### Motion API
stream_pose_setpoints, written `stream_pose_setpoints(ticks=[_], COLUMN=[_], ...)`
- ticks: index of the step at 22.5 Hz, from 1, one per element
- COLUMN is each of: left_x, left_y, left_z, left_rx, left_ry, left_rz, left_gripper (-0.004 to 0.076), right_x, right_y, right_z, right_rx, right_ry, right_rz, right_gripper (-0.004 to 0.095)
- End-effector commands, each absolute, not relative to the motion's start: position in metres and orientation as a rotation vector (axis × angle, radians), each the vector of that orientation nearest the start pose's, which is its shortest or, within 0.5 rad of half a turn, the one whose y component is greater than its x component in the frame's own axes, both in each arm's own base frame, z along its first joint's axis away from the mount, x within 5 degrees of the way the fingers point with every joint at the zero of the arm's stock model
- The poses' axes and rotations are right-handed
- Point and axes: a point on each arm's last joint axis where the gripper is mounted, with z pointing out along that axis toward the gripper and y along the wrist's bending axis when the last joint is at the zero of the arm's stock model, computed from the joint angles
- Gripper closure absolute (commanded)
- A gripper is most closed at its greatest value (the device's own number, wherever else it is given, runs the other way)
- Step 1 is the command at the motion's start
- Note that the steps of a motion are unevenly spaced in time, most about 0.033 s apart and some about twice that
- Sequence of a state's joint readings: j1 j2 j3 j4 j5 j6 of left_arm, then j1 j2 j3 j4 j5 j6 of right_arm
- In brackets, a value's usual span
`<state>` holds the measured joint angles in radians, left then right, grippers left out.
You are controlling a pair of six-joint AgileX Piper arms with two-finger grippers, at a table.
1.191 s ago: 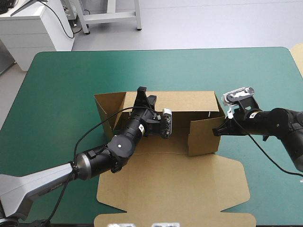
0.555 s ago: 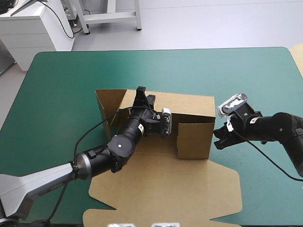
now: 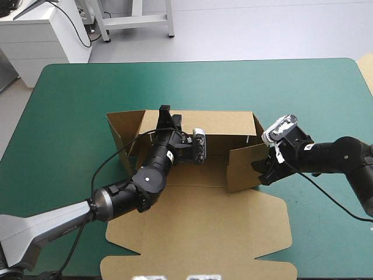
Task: Fold the box
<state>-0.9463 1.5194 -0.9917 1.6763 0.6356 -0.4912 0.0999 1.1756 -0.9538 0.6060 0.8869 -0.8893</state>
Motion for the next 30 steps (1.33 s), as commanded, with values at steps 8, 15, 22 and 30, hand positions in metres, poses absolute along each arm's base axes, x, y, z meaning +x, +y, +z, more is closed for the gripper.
stream_pose_setpoints(ticks=[8,15,22,30], left_x=[0.234,0.234,0.226,0.216], left_y=[-0.231,-0.228,-0.232,-0.244], left_z=[0.316,0.31,0.307,0.307], left_rx=[1.379,1.35,1.348,1.398], left_ry=[1.269,1.377,1.433,1.364], left_rz=[0.781,0.728,0.663,0.603], left_gripper=[0.0731,0.0731,0.0731,0.0731], right_x=[0.239,0.246,0.254,0.25], right_y=[0.08,0.102,0.097,0.101], right_z=[0.32,0.321,0.318,0.317], right_rx=[-0.867,-0.876,-0.807,-0.806], right_ry=[2.181,2.083,2.102,2.132], right_rz=[0.449,0.356,0.233,0.334], right_gripper=[0.0211,0.0214,0.0482,0.0928])
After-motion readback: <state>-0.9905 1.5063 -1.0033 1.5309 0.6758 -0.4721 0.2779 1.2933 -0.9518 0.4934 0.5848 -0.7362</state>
